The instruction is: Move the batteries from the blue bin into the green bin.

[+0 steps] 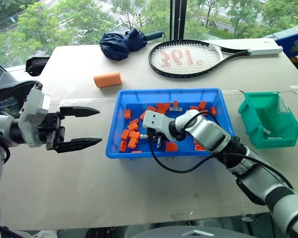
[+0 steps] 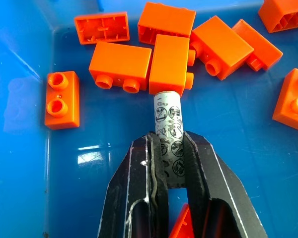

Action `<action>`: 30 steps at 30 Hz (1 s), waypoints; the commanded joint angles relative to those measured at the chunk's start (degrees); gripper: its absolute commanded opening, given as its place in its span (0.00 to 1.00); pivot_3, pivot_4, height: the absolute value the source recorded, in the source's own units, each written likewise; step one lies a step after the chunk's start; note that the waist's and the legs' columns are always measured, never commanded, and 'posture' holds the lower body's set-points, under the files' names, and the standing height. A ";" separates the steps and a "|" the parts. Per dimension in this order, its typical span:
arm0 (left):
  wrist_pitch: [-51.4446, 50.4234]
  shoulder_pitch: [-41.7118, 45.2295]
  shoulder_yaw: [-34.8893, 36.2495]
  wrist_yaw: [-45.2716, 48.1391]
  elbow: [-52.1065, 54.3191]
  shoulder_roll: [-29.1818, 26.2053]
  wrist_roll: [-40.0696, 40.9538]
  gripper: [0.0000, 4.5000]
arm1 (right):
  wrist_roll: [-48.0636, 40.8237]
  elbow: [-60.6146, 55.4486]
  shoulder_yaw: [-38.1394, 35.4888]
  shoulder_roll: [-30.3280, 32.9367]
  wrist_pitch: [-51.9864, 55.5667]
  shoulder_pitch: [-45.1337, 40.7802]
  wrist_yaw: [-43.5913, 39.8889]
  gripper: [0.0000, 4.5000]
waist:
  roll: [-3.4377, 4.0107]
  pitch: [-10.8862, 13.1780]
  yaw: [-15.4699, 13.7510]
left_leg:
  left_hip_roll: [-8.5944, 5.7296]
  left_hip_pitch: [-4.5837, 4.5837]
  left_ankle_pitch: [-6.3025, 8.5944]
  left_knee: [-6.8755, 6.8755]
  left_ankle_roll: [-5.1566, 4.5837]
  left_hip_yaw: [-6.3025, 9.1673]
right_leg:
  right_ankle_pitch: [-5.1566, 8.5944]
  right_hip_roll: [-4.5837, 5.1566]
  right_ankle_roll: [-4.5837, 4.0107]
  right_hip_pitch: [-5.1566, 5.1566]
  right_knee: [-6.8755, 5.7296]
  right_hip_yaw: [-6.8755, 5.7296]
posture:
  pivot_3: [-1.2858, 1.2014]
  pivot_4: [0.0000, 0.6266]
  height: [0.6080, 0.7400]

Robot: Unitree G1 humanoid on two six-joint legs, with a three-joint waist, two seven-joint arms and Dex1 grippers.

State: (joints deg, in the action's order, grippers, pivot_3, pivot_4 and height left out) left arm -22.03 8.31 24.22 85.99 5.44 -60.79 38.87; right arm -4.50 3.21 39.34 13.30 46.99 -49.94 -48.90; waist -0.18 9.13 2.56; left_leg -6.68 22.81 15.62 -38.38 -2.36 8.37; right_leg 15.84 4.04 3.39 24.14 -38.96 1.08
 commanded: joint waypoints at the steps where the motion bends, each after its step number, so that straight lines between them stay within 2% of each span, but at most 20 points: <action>1: 0.63 1.58 0.53 0.58 -0.08 -0.87 0.54 1.00 | -1.35 -4.08 -4.42 0.43 1.84 -0.82 -0.40 0.02 | 0.00 0.00 -0.01 | 0.00 0.00 0.00 0.00 0.00 0.00 | 0.00 0.00 0.00 0.00 0.00 0.00 | 0.52 0.24 1.00; 5: -1.03 3.66 0.10 0.06 0.57 -0.06 2.40 1.00 | -5.01 -11.46 -11.45 3.14 7.23 -2.80 -1.16 0.02 | 0.00 0.00 -0.18 | 0.00 0.02 0.00 -0.01 0.00 0.02 | 0.00 0.01 0.00 0.00 0.01 -0.01 | 0.52 0.24 1.00; 9: -1.63 5.02 -0.86 -1.21 2.37 0.79 3.07 1.00 | -10.58 -21.28 -21.64 7.68 17.14 -3.36 -0.40 0.02 | -0.01 0.00 -0.19 | 0.00 0.03 0.00 0.00 0.00 0.03 | 0.00 0.02 0.00 0.00 0.01 -0.02 | 0.52 0.24 1.00; 13: -5.50 9.22 -2.28 -5.61 5.57 2.52 6.38 1.00 | -15.27 -30.26 -33.39 14.36 24.61 -1.53 0.76 0.02 | -0.02 0.00 -0.39 | 0.00 0.06 0.00 0.00 0.00 0.04 | 0.00 0.03 0.00 -0.02 0.01 -0.03 | 0.52 0.24 1.00; 16: -6.53 12.22 -3.71 -9.27 7.69 4.46 7.04 1.00 | -21.19 -34.34 -44.14 15.96 26.56 2.21 0.32 0.02 | -0.04 -0.02 -0.51 | -0.01 0.06 0.01 0.01 -0.01 0.02 | 0.00 0.05 0.00 -0.05 0.02 0.00 | 0.52 0.24 1.00; 18: -8.15 14.87 -5.21 -12.99 9.72 6.09 7.79 1.00 | -21.70 -36.21 -50.80 21.75 24.35 8.47 -0.83 0.02 | -0.03 -0.02 -0.47 | -0.01 0.06 0.01 0.01 -0.01 0.00 | 0.00 0.05 0.00 -0.05 0.00 0.03 | 0.52 0.24 1.00; 23: -10.76 19.52 -9.51 -16.70 13.01 8.92 8.87 1.00 | -20.96 -35.48 -60.75 34.09 21.01 22.46 -1.11 0.02 | -0.04 -0.02 -1.38 | -0.06 0.06 0.01 -0.02 -0.03 -0.05 | 0.00 0.09 0.01 -0.08 0.01 0.05 | 0.52 0.24 1.00; 26: -13.43 20.89 -10.81 -18.55 14.47 9.74 10.69 1.00 | -20.10 -32.26 -66.13 37.07 19.54 28.96 0.37 0.02 | -0.02 -0.03 -1.18 | -0.01 -0.06 0.00 -0.01 -0.02 -0.18 | 0.00 0.04 0.01 -0.08 -0.13 0.21 | 0.52 0.24 1.00; 30: -14.88 21.88 -12.69 -21.33 16.00 11.05 10.52 1.00 | -17.31 -27.71 -68.87 39.23 15.66 35.62 3.24 0.02 | -0.02 -0.03 -1.47 | 0.00 -0.09 0.00 -0.03 -0.02 -0.20 | 0.00 0.04 0.01 -0.09 -0.20 0.24 | 0.52 0.24 1.00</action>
State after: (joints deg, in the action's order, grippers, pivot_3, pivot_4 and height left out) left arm -36.64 29.09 11.56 65.88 19.65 -49.92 48.93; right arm -22.90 -25.06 -26.98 51.42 65.44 -14.76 -47.05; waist -0.21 9.10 1.09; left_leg -6.68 22.71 15.61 -38.42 -2.38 8.16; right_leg 15.84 4.08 3.40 24.05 -39.16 1.33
